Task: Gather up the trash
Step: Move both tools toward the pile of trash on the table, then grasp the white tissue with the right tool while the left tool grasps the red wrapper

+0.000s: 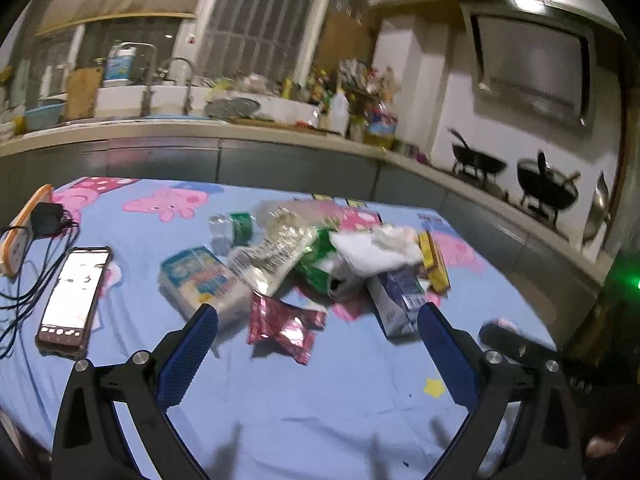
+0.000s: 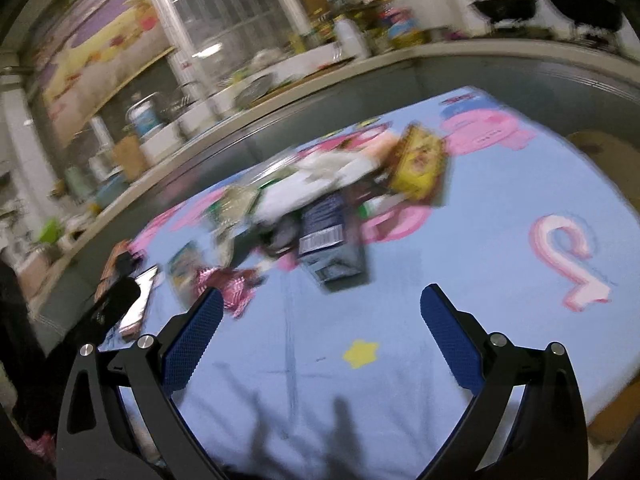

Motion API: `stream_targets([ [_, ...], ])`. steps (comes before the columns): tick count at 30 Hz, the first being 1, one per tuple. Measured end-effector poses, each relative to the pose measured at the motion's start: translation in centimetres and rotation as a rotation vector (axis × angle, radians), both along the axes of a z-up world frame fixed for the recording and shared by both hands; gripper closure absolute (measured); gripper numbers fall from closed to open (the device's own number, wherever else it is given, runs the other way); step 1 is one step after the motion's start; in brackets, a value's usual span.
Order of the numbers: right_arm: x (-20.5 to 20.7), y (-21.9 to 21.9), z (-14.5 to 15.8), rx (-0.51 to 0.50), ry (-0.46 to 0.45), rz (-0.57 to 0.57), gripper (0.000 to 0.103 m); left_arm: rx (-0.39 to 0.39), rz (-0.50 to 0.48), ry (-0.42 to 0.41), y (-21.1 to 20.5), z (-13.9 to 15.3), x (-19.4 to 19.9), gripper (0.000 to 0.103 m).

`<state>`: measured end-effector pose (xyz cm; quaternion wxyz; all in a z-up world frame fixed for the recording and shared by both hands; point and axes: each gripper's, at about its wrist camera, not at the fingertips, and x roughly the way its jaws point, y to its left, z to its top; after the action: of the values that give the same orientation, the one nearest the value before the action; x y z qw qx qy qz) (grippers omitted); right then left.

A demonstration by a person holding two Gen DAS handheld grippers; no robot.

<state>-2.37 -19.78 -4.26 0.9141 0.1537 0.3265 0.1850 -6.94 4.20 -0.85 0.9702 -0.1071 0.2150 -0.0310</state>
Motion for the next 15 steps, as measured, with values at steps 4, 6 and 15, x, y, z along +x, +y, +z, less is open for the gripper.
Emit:
stream_targets([
  [4,0.7,2.0,-0.9,-0.017,0.064,0.097,0.006,-0.056,0.042,0.047,3.2,-0.1,1.0,0.004],
  [6,0.9,2.7,-1.0,-0.033,0.07,0.117,0.006,-0.07,0.05,0.105,5.1,-0.8,1.9,0.004],
  [15,3.8,6.3,-1.7,-0.129,0.113,0.257,0.049,-0.129,0.115,0.213,10.4,-2.8,3.7,0.014],
])
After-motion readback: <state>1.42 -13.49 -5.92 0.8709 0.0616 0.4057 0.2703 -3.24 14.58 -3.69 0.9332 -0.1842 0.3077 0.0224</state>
